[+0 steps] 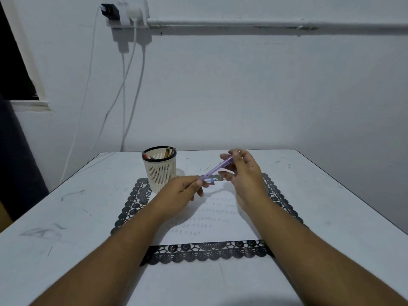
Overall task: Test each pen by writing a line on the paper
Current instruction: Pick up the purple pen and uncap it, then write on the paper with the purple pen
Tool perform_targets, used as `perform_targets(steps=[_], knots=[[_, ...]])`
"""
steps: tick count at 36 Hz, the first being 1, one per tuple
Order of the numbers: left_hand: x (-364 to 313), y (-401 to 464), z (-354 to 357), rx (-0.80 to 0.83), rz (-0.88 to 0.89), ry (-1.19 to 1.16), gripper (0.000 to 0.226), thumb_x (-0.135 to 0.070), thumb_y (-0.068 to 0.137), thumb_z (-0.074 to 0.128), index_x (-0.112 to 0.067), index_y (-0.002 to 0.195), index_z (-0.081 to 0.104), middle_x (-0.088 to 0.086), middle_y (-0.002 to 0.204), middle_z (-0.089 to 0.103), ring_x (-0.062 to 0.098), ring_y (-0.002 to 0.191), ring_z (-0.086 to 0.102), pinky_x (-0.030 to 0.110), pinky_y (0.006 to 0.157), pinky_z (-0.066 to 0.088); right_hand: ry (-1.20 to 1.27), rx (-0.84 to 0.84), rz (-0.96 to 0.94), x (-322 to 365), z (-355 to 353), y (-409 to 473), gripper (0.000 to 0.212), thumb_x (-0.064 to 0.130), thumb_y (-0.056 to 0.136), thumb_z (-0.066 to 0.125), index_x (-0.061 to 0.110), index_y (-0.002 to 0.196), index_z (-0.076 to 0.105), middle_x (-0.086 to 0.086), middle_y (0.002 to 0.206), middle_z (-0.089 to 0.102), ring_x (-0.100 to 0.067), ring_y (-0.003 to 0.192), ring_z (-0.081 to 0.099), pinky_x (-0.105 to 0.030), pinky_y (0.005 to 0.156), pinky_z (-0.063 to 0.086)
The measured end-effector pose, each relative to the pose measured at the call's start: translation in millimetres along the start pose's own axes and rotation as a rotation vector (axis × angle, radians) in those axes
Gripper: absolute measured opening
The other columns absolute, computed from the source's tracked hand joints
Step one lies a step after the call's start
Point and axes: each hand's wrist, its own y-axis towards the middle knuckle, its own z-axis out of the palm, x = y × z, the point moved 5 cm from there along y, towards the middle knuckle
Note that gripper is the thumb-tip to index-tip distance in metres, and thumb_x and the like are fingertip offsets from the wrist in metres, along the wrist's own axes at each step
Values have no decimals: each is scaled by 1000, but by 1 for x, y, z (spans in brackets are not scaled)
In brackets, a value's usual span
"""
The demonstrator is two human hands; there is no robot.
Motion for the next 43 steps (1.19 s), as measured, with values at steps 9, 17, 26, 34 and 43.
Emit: perform_targets(steps=[9, 17, 26, 34, 43], knots=[[0, 2, 4, -31, -7, -11, 16, -28, 95, 73, -24, 79, 76, -1, 68, 64, 7, 59, 48, 27, 59, 36, 487, 163, 186, -1, 19, -7, 23, 26, 111, 40, 17, 97, 57, -2, 73, 47, -19, 63, 48, -37, 74, 52], [-1, 0, 3, -50, -28, -123, 13, -20, 90, 78, -20, 77, 74, 7, 74, 70, 10, 64, 57, 29, 65, 45, 663, 213, 218, -2, 19, -5, 27, 36, 84, 46, 17, 66, 43, -1, 66, 32, -18, 57, 30, -33, 62, 34], [2, -1, 3, -37, -49, -185, 12, -18, 92, 75, -21, 81, 77, 4, 78, 74, 14, 71, 63, 37, 73, 49, 650, 251, 201, 2, 19, -8, 27, 34, 84, 43, 17, 63, 39, -1, 64, 29, -18, 60, 25, -33, 62, 31], [0, -2, 2, -30, -50, -181, 11, -19, 92, 76, -21, 81, 76, 4, 78, 73, 15, 70, 61, 37, 71, 47, 624, 251, 196, 5, 19, -9, 25, 31, 83, 41, 19, 62, 35, -1, 63, 27, -18, 60, 23, -33, 60, 30], [-2, -3, 2, -26, -48, -165, 12, -20, 91, 76, -21, 79, 76, 5, 78, 73, 16, 71, 61, 37, 71, 47, 625, 283, 187, 7, 21, -11, 25, 30, 84, 40, 19, 63, 35, 0, 63, 26, -19, 63, 18, -32, 58, 32]])
